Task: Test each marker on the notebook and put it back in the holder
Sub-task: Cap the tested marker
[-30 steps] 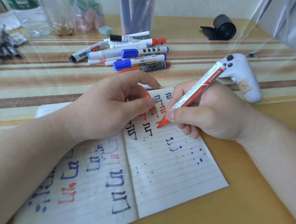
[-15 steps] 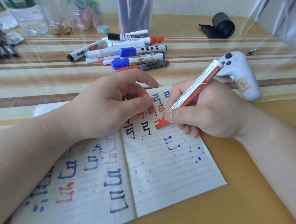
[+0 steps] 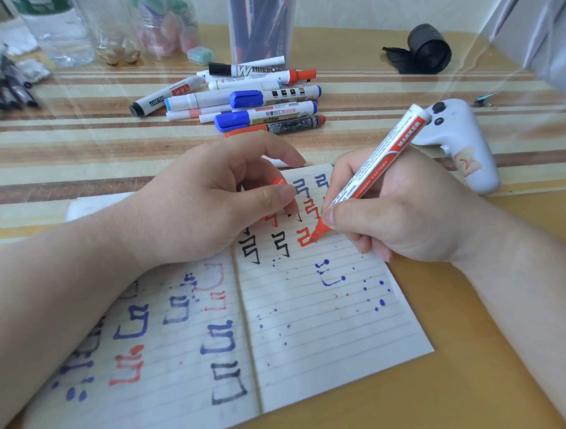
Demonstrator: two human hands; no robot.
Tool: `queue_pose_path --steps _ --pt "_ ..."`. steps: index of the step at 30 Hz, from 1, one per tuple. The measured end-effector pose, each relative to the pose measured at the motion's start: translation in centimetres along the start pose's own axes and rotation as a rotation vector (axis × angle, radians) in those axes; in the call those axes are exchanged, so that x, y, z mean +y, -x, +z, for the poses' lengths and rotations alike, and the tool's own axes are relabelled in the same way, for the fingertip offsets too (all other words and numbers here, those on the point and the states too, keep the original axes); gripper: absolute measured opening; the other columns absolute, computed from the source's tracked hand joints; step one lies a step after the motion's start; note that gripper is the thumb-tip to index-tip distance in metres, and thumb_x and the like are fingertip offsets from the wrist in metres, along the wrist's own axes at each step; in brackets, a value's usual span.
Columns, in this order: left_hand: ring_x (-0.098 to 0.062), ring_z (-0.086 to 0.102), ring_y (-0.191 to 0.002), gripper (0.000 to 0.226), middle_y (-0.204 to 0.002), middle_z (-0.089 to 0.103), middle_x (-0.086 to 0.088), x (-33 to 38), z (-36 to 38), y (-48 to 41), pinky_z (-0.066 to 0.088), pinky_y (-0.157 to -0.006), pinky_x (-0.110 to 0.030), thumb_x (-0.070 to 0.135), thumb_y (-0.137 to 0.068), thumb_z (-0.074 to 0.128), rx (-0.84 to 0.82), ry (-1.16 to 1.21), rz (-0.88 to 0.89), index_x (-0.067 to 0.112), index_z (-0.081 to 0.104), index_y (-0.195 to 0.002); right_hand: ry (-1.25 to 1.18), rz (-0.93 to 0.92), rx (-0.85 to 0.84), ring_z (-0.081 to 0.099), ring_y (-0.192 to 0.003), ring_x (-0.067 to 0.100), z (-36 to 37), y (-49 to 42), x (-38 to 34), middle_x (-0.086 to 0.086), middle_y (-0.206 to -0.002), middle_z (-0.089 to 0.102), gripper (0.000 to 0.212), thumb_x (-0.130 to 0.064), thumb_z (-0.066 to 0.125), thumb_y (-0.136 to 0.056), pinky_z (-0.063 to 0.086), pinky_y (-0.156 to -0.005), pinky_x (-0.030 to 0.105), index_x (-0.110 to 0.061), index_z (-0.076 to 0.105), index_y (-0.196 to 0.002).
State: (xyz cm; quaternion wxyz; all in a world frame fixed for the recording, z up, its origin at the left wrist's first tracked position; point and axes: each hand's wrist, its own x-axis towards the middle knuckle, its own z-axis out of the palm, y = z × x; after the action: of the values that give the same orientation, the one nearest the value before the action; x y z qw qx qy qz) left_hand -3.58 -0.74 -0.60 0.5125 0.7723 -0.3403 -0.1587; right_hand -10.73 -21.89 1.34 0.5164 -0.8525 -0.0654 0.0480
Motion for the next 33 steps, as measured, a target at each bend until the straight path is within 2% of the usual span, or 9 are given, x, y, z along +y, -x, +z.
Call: queue_pose_path --steps 3,12,17,20,23,28,33 --pt "-0.034 0.071 -0.083 0.027 -0.091 0.077 -0.003 0.1 0.0 0.0 0.057 -0.082 -0.056 0.028 -0.088 0.063 0.003 -0.009 0.001 0.025 0.063 -0.114 -0.002 0.003 0.006 0.053 -0.041 0.023 0.0 0.0 0.1 0.013 -0.051 0.058 0.009 -0.013 0.068 -0.075 0.041 -0.039 0.028 -0.006 0.065 -0.071" --pt "-0.032 0.072 -0.083 0.025 -0.089 0.078 0.003 0.2 0.0 0.0 0.057 -0.084 -0.054 0.029 -0.088 0.063 0.006 -0.040 0.009 0.028 0.064 -0.113 -0.005 -0.007 -0.052 0.050 -0.040 0.013 -0.1 0.1 -0.1 0.008 -0.048 0.055 0.010 -0.010 0.067 -0.073 0.038 -0.040 0.018 -0.001 0.064 -0.070" --pt "-0.028 0.073 -0.083 0.025 -0.090 0.078 0.003 0.1 0.0 0.0 0.058 -0.083 -0.053 0.030 -0.089 0.063 0.001 -0.045 0.013 0.026 0.064 -0.114 -0.015 -0.014 -0.064 0.050 -0.041 0.012 -0.1 0.0 0.0 0.007 -0.048 0.055 0.010 -0.011 0.068 -0.073 0.038 -0.040 0.018 -0.002 0.064 -0.069" --pt "-0.029 0.072 -0.083 0.025 -0.090 0.078 0.003 -0.1 -0.1 0.0 0.057 -0.084 -0.054 0.030 -0.089 0.062 0.000 -0.052 0.023 0.026 0.063 -0.114 -0.071 -0.005 -0.066 0.053 -0.042 0.014 -0.1 0.0 0.2 0.007 -0.050 0.057 0.010 -0.013 0.069 -0.074 0.039 -0.040 0.021 -0.004 0.066 -0.071" --pt "-0.030 0.071 -0.083 0.026 -0.090 0.078 0.004 -0.3 0.0 0.0 0.056 -0.083 -0.054 0.032 -0.090 0.063 -0.001 -0.059 0.042 0.026 0.062 -0.116 -0.237 0.019 -0.028 0.051 -0.043 0.022 -0.2 -0.1 0.8 0.010 -0.051 0.055 0.008 -0.011 0.067 -0.074 0.036 -0.038 0.022 -0.006 0.067 -0.068" --pt "-0.019 0.064 -0.072 0.031 -0.087 0.073 0.010 -0.5 0.0 0.1 0.052 -0.069 -0.037 0.039 -0.089 0.068 0.074 -0.144 0.126 0.033 0.059 -0.117 -0.345 0.020 0.008 0.043 -0.041 0.024 -0.3 -0.5 0.9 0.013 -0.049 0.048 0.006 -0.007 0.065 -0.073 0.030 -0.039 0.020 -0.004 0.064 -0.069" --pt "-0.014 0.058 -0.066 0.039 -0.090 0.075 0.018 0.2 -0.2 0.2 0.052 -0.067 -0.031 0.032 -0.080 0.083 0.137 -0.196 0.098 0.039 0.061 -0.112 -0.461 -0.034 0.107 0.038 -0.046 0.022 0.0 -0.8 1.0 0.014 -0.052 0.044 0.007 -0.006 0.065 -0.077 0.024 -0.039 0.019 -0.006 0.063 -0.071"
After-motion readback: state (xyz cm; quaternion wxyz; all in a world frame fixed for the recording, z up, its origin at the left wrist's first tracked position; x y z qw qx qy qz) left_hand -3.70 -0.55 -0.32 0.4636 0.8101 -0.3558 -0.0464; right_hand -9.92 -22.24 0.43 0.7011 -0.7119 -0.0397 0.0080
